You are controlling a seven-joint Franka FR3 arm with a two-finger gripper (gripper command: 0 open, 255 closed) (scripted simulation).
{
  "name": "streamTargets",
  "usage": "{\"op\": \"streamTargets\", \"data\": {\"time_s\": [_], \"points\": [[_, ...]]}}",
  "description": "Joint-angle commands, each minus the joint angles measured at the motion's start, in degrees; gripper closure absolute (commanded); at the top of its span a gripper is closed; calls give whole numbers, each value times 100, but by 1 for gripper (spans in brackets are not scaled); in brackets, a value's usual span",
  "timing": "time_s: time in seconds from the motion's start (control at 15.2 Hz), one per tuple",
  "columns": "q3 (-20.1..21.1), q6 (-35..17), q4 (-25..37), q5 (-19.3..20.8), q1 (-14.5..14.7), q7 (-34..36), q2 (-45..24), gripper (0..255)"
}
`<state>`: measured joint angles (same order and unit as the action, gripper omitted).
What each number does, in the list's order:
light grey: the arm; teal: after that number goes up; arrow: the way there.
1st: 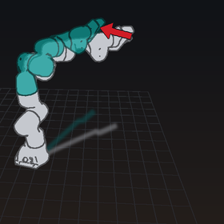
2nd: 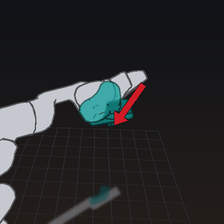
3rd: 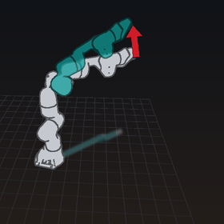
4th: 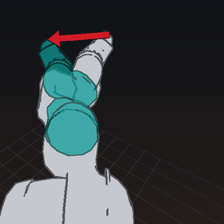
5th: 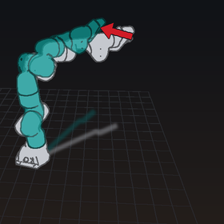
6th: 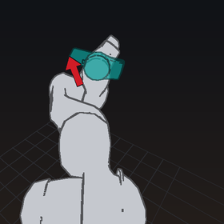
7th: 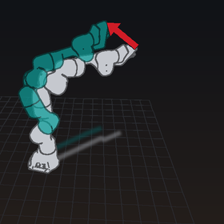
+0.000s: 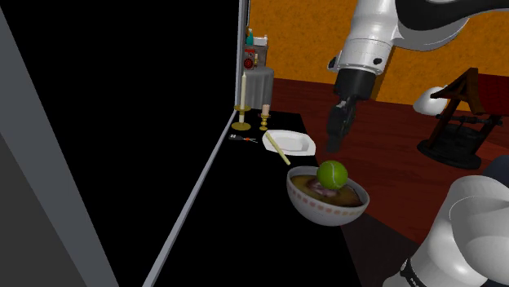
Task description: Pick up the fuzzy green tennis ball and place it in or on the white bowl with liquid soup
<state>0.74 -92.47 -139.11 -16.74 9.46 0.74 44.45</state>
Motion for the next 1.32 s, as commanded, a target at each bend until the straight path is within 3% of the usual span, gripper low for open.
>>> {"op": "streamTargets", "data": {"time_s": [0.0,0.13,0.59,1.12,1.19,1.25], "points": [[122,-247,-215,27,-61,149,57,0],[345,-687,-582,71,-171,419,133,0],[480,-1221,-1095,-60,-113,395,124,0],[492,-1265,-1135,-71,-107,393,120,0],[492,-1265,-1135,-71,-107,393,120,255],[492,-1265,-1135,-71,-107,393,120,255]]}}
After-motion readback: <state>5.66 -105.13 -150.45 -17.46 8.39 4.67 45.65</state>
